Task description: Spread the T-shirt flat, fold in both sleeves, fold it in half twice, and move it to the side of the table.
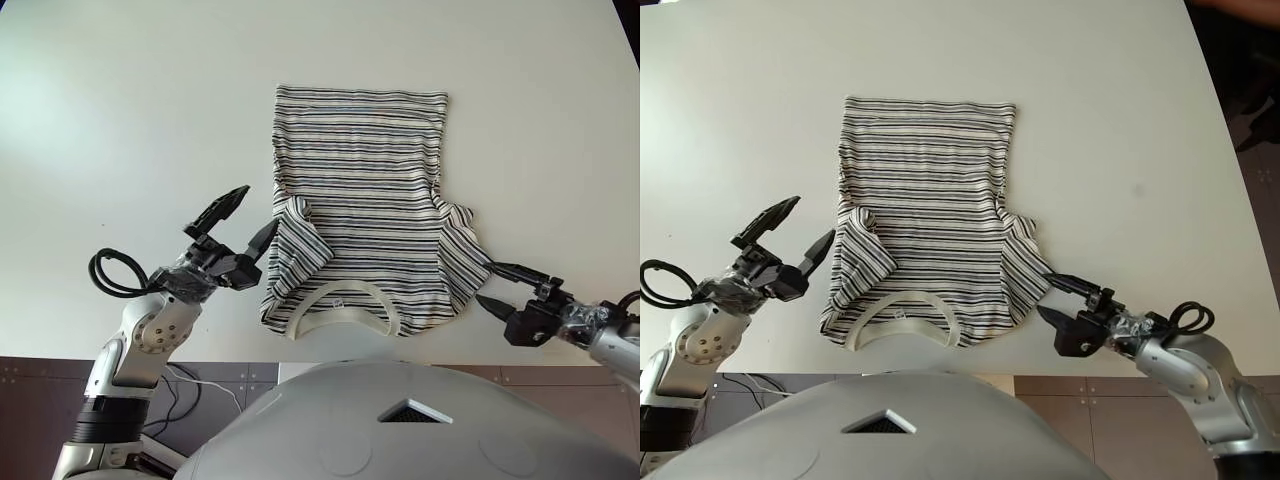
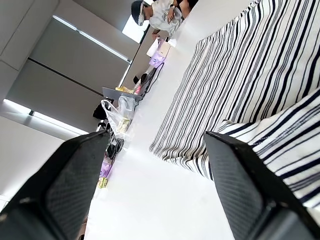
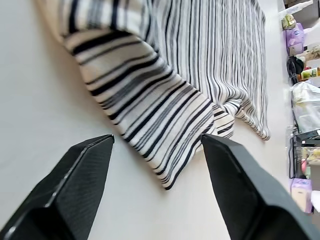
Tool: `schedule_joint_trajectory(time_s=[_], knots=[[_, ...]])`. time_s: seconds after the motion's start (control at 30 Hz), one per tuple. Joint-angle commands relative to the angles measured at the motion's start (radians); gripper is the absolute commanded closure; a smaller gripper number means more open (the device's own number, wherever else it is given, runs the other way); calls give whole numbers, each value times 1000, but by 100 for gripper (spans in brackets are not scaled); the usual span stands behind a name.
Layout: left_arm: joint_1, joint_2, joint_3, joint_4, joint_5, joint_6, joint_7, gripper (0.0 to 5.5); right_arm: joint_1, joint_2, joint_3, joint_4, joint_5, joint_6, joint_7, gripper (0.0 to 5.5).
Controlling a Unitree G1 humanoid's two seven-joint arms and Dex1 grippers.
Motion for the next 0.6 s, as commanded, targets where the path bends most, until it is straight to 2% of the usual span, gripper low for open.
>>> schedule_joint_trajectory(time_s=[0.03, 0.27, 0.57, 0.6], knots=[[7, -5, 19, -34, -21, 8, -16, 202, -52, 15, 16, 70, -80, 31, -31, 227], [43, -28, 43, -146, -14, 25, -23, 202, -140, 36, 29, 93, -153, 76, -100, 227], [36, -58, 48, -158, -14, 36, -26, 202, -162, 31, 64, 89, -157, 79, -117, 227], [36, -61, 47, -159, -12, 37, -26, 199, -163, 30, 68, 93, -158, 76, -119, 248]])
